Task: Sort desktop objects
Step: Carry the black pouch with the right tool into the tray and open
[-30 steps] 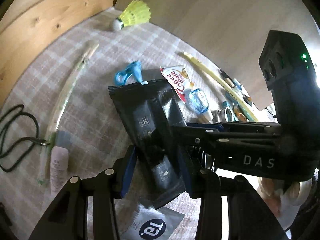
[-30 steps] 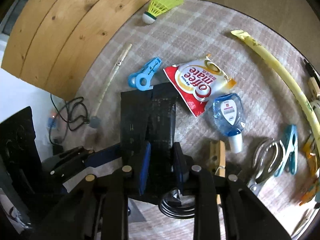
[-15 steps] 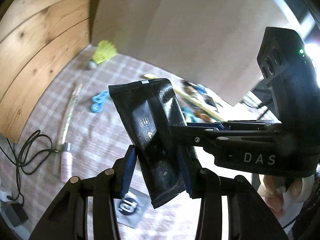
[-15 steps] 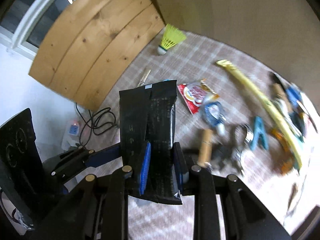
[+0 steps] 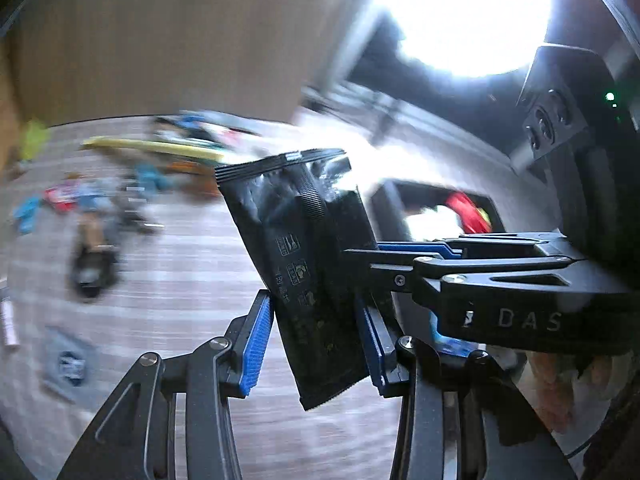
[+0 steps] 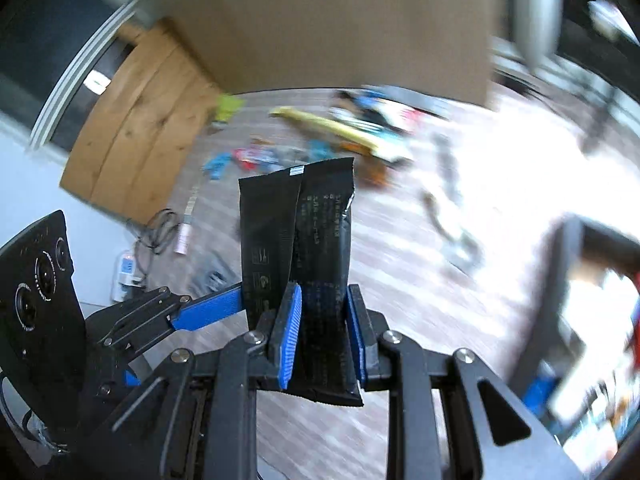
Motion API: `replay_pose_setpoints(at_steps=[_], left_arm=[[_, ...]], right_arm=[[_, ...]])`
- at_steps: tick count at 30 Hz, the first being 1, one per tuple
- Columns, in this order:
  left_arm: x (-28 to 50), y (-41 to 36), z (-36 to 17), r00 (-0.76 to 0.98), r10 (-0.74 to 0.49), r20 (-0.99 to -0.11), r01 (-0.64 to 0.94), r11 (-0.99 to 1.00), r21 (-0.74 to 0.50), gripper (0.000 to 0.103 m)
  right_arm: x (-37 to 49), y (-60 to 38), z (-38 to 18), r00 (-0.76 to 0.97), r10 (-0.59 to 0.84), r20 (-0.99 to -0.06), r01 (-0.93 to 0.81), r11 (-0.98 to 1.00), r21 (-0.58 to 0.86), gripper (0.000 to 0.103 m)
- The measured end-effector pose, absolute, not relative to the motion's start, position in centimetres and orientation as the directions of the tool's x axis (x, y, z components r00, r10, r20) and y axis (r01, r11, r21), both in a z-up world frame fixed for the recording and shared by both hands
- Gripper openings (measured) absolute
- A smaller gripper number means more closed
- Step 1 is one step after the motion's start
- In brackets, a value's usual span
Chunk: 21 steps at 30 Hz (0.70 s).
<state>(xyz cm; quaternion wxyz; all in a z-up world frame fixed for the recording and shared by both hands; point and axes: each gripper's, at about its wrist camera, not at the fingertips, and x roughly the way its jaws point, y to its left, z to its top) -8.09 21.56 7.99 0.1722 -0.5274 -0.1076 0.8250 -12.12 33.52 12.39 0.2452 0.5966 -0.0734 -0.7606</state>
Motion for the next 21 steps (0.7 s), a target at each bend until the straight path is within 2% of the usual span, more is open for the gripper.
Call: replay_pose_setpoints(at_steps=[10,17,21], left_arm=[[-7.7,38.5,8.6,-0.256,0.506,-0.824,-0.419,-0.826,-0.377,0.039],[-7.5,45.0,9.3,-0.222,0.516,-0.827,-0.498,-0.789,-0.359,0.039],[-7.7,46.9,9.4,-0.23,0.483,-0.845,-0.519,-0.796,-0.313,0.042]], right_arm=[[-6.9,51.0,13.5,-0.27,-0.338,-0.902,0.042,-0.94,0.339,0.024],[-5.2,57.4,14.2,-0.306,-0.285,-0.908,-0.046,-0.948,0.313,0.024],[-4.7,59.3,14.5,-0.315,-0.256,-0.914,-0.058,-0.956,0.288,0.024]])
